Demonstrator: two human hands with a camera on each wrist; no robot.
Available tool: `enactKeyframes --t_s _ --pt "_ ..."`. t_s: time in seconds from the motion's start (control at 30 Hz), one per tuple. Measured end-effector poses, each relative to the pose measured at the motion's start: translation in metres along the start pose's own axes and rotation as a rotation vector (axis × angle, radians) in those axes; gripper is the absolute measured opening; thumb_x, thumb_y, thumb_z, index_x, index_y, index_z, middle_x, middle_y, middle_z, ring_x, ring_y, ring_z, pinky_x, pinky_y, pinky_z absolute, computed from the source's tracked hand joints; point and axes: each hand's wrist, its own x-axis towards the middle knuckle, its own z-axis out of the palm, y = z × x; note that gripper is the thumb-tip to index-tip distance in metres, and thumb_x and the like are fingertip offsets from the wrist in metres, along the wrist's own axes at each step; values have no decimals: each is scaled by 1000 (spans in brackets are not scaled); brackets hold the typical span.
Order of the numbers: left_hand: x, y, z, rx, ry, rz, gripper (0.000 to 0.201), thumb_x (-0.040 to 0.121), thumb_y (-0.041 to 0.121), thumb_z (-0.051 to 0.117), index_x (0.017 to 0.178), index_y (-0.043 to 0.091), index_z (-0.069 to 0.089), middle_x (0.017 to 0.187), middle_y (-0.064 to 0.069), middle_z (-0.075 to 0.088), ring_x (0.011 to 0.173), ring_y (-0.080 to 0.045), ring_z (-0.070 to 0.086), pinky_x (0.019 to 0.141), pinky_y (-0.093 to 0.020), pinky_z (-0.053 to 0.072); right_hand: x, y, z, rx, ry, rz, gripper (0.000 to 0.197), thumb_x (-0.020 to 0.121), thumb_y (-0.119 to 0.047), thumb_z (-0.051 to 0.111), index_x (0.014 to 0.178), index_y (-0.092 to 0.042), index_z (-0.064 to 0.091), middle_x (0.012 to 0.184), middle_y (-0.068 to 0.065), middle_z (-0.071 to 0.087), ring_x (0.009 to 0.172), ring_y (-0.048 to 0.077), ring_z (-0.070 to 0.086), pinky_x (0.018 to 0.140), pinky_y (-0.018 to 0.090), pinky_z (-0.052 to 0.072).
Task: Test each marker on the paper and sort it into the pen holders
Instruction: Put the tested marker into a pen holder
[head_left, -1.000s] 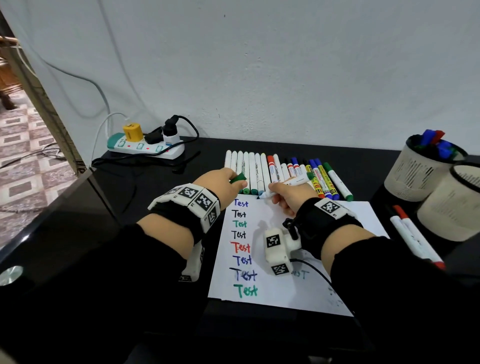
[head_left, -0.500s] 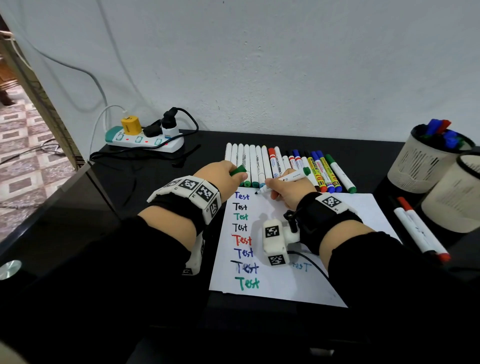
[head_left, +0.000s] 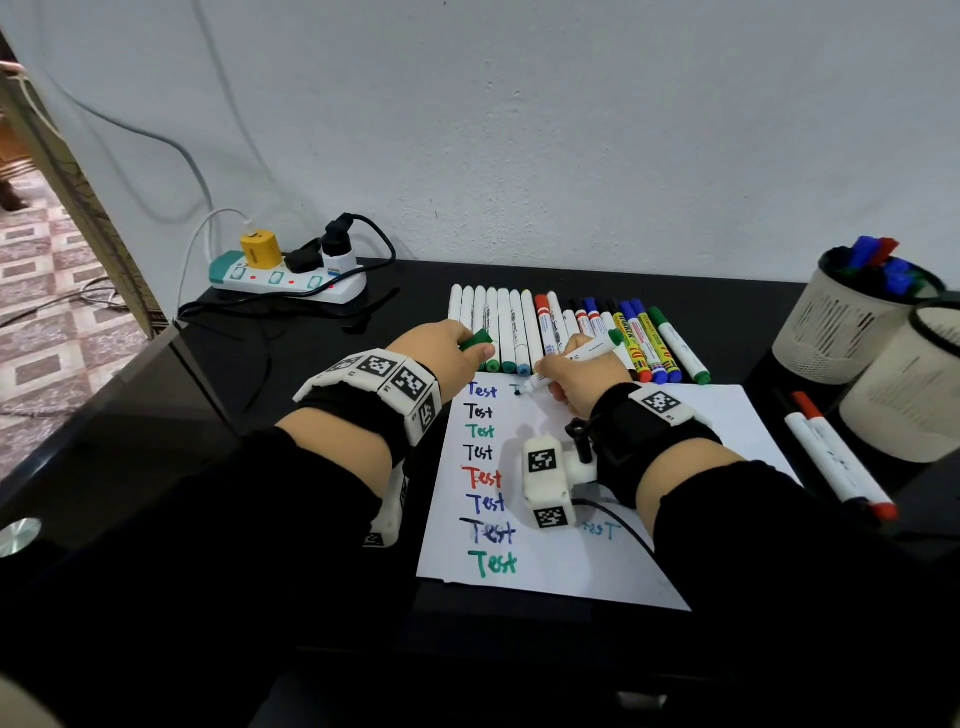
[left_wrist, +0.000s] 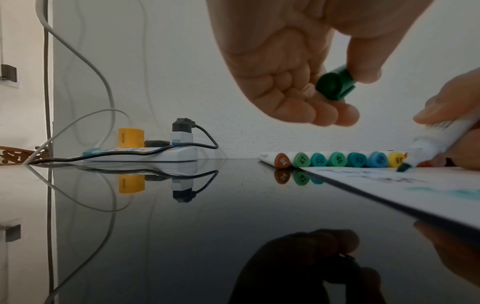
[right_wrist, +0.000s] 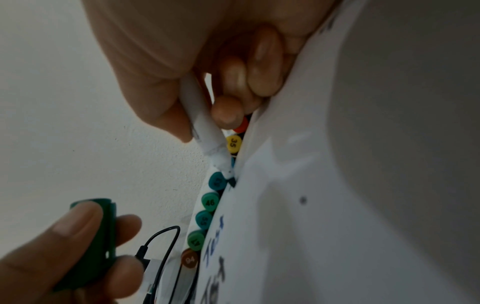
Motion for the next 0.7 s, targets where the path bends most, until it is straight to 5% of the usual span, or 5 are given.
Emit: enactKeyframes --t_s 0.23,0.4,0.7 --pt "2 -1 2 -1 -12 5 35 94 46 44 114 18 55 105 0 66 89 -17 59 71 -27 41 0 1 0 103 65 17 24 86 -16 58 63 -16 50 50 -1 51 49 13 44 51 23 35" --pt "1 0 1 7 -18 7 35 95 46 44 113 18 55 105 0 66 89 -17 58 71 -27 41 -3 1 -2 35 80 14 24 83 -20 58 61 -15 48 53 1 50 51 17 44 59 28 39" --pt "1 -1 2 8 -13 16 33 95 45 44 107 18 57 102 0 66 89 -17 59 70 -27 40 1 2 -1 -69 92 -3 15 86 -21 53 75 -13 49 55 0 51 50 16 45 51 24 37"
